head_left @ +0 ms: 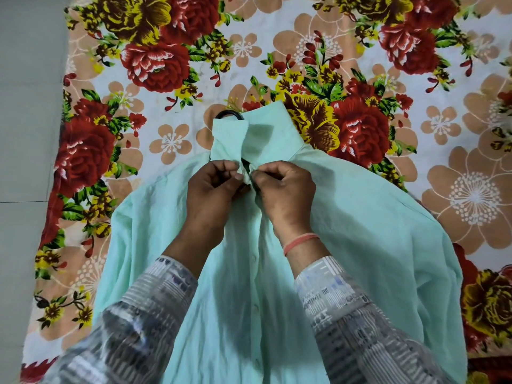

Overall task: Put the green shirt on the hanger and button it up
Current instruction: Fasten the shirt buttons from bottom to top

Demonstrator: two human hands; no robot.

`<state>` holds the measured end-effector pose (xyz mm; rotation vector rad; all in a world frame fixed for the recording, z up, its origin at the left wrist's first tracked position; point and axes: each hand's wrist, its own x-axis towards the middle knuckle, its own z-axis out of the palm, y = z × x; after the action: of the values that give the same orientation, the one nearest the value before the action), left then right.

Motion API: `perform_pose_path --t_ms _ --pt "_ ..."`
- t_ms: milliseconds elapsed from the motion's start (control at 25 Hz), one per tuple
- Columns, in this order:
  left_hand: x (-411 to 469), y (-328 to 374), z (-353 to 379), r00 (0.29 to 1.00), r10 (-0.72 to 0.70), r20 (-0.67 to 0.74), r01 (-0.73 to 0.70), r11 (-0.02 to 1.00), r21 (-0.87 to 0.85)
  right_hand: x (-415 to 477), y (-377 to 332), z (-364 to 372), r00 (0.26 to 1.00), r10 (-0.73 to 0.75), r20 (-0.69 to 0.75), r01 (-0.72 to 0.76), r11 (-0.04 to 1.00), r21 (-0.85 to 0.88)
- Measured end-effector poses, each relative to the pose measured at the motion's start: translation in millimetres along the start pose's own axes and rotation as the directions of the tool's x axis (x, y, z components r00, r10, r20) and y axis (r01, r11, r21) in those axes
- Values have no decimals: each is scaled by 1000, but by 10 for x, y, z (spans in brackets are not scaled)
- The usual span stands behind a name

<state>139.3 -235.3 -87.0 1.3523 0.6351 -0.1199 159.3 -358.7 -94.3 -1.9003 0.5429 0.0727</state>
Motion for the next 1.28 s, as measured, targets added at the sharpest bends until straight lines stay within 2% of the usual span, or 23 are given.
perform_pose_path --t_ms 160,360,640,840,1160,1280 --pt "11 -88 -39 999 16 38 -16 1000 16 -6 50 -12 987 60 147 -79 989 127" --pt "-29 -169 -36 1000 16 24 -16 1000 26 -5 48 -22 983 67 173 -92 986 138" --pt "0 -244 -85 1000 16 -6 -16 997 75 -82 50 -15 961 134 240 -185 962 203" --pt "65 -191 -93 1000 -5 4 5 999 32 -15 114 75 983 72 172 -88 992 89" --pt "113 -170 -97 999 -39 -12 40 995 92 -50 165 54 960 6 278 -4 1000 -6" --pt "76 -180 -82 1000 -13 1 13 996 91 -16 162 112 970 36 241 -26 999 -43"
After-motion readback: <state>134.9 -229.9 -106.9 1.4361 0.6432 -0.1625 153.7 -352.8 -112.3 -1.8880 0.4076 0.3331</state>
